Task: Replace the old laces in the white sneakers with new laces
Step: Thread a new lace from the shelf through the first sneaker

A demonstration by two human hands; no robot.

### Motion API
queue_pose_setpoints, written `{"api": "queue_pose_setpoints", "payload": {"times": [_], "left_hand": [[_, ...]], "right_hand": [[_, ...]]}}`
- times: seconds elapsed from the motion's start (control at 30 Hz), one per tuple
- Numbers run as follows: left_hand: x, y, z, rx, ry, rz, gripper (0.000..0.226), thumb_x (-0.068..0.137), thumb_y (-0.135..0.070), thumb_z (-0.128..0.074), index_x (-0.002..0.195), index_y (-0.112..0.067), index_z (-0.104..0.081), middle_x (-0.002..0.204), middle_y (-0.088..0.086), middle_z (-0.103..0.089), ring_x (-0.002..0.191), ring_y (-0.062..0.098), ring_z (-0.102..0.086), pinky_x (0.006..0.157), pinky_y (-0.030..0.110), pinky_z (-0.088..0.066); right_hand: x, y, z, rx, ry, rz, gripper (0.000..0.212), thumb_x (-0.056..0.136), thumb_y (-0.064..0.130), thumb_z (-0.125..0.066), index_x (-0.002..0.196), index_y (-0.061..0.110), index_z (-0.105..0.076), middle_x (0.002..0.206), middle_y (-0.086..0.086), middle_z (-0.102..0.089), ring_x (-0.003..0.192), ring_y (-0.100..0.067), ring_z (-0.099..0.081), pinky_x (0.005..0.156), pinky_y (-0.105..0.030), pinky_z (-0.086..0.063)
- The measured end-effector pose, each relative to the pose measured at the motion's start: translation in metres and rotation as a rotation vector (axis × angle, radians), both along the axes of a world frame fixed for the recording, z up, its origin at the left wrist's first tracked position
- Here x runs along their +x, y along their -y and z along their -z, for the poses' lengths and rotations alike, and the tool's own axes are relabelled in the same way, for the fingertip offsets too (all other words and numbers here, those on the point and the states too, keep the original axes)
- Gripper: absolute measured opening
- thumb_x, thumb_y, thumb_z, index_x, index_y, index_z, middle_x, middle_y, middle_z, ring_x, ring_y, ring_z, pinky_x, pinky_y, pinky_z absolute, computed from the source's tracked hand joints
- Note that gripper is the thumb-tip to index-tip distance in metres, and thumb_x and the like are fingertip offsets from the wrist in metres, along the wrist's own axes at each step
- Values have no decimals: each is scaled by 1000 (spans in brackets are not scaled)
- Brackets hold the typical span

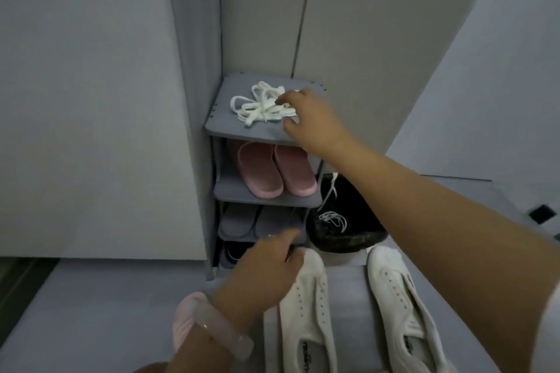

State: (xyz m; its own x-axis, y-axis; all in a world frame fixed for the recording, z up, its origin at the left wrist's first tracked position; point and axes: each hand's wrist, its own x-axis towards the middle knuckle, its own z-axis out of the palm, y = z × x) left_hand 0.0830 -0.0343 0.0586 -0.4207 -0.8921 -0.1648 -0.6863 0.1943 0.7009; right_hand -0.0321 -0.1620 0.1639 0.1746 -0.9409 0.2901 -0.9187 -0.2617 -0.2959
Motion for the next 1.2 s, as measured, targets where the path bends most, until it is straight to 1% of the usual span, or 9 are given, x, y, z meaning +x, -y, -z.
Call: {"api": "queue_pose_setpoints", "payload": {"times": [0.23,0.33,0.5,0.6,0.67,0.73,0.9,1.0,1.2], "left_hand": [[54,31,-19,-113,-310,-299,29,96,-19,-44,123,-17,-55,104,0,-59,89,19,-62,77,21,-46],[58,36,-18,-138,-369,-342,25,95,-15,-45,116,-16,-60,83,-5,-58,83,22,-63,66,10,-43],[50,39,-23,-60,-520,-384,21,95,-14,-44,101,-24,-61,94,-2,-62,78,13,-63,77,25,-51],[43,36,-29,56,-687,-386,25,97,-14,-41,87,-28,-58,91,-5,-63,71,8,-61,74,22,-52],[39,36,-35,199,-864,-416,26,99,-20,-35,87,-25,-58,91,4,-65,73,14,-63,73,24,-53],[36,37,-43,438,-1131,-439,31,100,-31,-29,97,-17,-57,93,13,-65,78,22,-64,72,27,-56],[28,36,-45,865,-1565,-315,62,96,-50,-25,130,-2,-46,116,23,-62,89,30,-66,74,38,-57],[18,33,-44,913,-1589,-335,45,97,-35,-34,123,-2,-49,89,15,-68,55,17,-62,50,20,-53],[1,32,-33,718,-1303,-426,24,99,-18,-34,88,-10,-54,52,-1,-51,28,2,-27,32,10,-16]], "right_hand": [[41,60,23,121,-283,28,39,90,23,-56,129,18,-53,136,-17,-40,129,-36,-36,105,-41,-35],[39,68,22,-51,-304,57,28,91,13,-50,116,3,-59,124,-22,-52,117,-39,-47,93,-40,-41],[16,71,-6,-245,-90,142,25,93,20,-50,102,4,-67,105,-18,-65,97,-34,-60,80,-34,-45],[9,58,-34,-264,368,119,22,92,24,-53,88,10,-68,88,-11,-68,83,-23,-63,77,-33,-50],[13,30,-51,-163,806,-6,16,91,17,-52,79,19,-63,83,0,-67,77,-11,-62,74,-27,-53],[16,-13,-54,9,1003,-181,16,91,12,-49,82,20,-60,83,6,-68,79,-8,-65,74,-23,-53],[16,-144,14,528,712,-379,12,91,12,-49,84,11,-59,82,-9,-67,70,-18,-66,68,-29,-54],[6,-186,52,764,676,-272,17,90,18,-50,88,1,-54,76,-15,-55,63,-19,-58,63,-36,-47],[-14,-215,63,1057,688,-148,23,94,17,-51,72,22,-54,59,17,-56,53,7,-53,59,-7,-38]]}}
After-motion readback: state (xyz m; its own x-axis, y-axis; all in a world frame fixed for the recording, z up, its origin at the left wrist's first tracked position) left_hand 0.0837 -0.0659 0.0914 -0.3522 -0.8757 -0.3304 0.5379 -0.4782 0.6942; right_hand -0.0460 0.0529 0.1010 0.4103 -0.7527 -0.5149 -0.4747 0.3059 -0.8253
